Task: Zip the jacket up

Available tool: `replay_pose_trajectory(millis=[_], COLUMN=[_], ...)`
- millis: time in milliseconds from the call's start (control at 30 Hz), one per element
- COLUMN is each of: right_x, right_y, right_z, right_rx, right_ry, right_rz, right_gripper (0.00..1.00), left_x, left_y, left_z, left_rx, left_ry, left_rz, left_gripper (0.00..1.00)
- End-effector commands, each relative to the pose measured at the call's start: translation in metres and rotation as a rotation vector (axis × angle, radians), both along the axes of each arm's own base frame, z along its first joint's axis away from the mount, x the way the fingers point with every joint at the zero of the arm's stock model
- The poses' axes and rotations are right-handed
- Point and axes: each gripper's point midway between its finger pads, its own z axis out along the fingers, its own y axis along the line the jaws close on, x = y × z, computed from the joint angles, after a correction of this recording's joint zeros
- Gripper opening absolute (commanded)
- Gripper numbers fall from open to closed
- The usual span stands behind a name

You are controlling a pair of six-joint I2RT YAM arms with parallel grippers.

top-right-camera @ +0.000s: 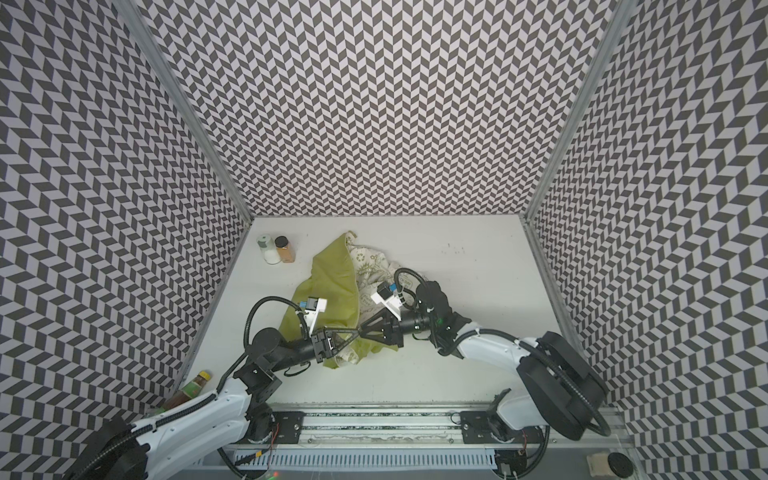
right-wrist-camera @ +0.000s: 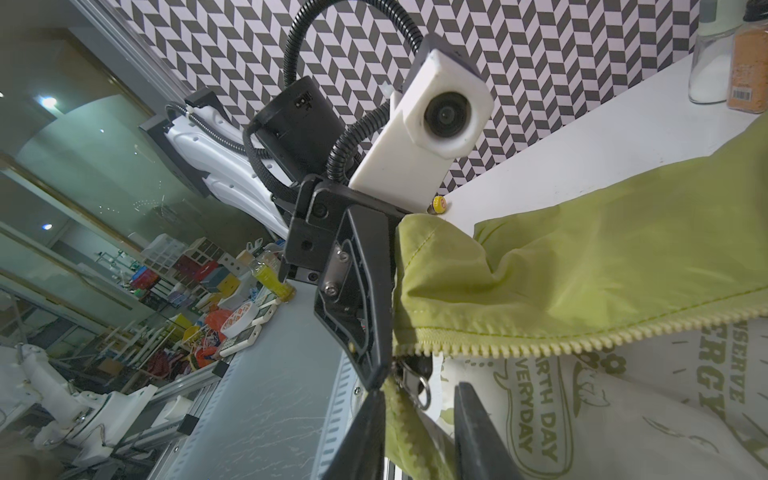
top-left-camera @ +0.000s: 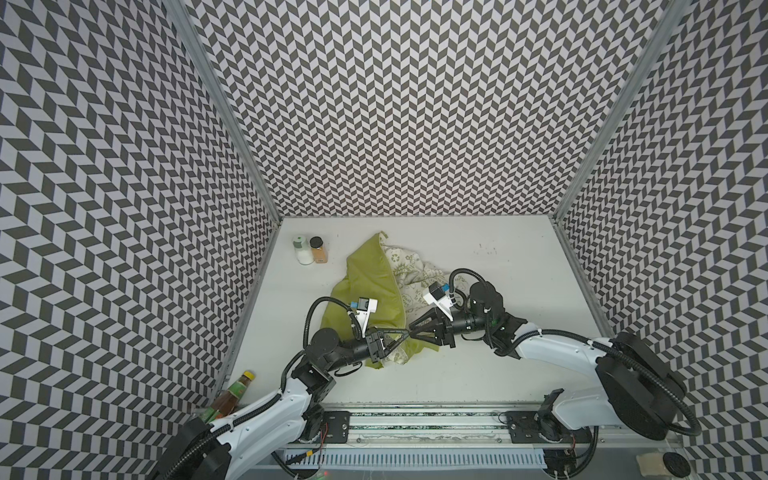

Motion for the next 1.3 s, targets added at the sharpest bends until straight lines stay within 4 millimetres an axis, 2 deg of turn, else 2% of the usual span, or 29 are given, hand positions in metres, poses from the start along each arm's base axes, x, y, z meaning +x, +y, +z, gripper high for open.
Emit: replay_pose_trajectory(millis=[0, 233, 633, 967, 1167, 1200, 1267], right_x=[-0.001, -0.001, -0.004, -0.005, 0.005, 0.008, 0.014], right_y=[0.007, 0.009, 0.012, 0.013, 0.015, 0.015, 0.015], right_z=[0.017, 0.015, 0.019, 0.010, 0.011, 0.012, 0.014], right_rx=[0.055, 0.053, 0.047, 0.019, 0.009, 0.008, 0.009], right_ry=[-0.050, -0.048, -0.025, -0.006, -0.011, -0.009, -0.005], right_rz=[0.035, 0.040, 0.067, 0.085, 0.021, 0.002, -0.040], right_gripper=[0.22, 0.14, 0.12, 0.00, 0.00, 0.00, 0.00], left_x=[-0.004, -0.004, -0.006, -0.002, -0.001, -0.001, -0.001], left_y=[-0.001, 0.001, 0.001, 0.003, 0.003, 0.003, 0.003], left_z=[0.012, 0.008, 0.010, 0.009, 0.008, 0.007, 0.007], left_rx=[-0.035, -0.039, -0.050, -0.053, -0.049, -0.048, -0.048], left_ry=[-0.043, -0.032, -0.029, -0.013, -0.007, -0.005, -0.003], left_rz=[-0.025, -0.021, -0.029, -0.011, -0.008, -0.007, -0.004], left_gripper=[0.00, 0.00, 0.00, 0.00, 0.00, 0.00, 0.10])
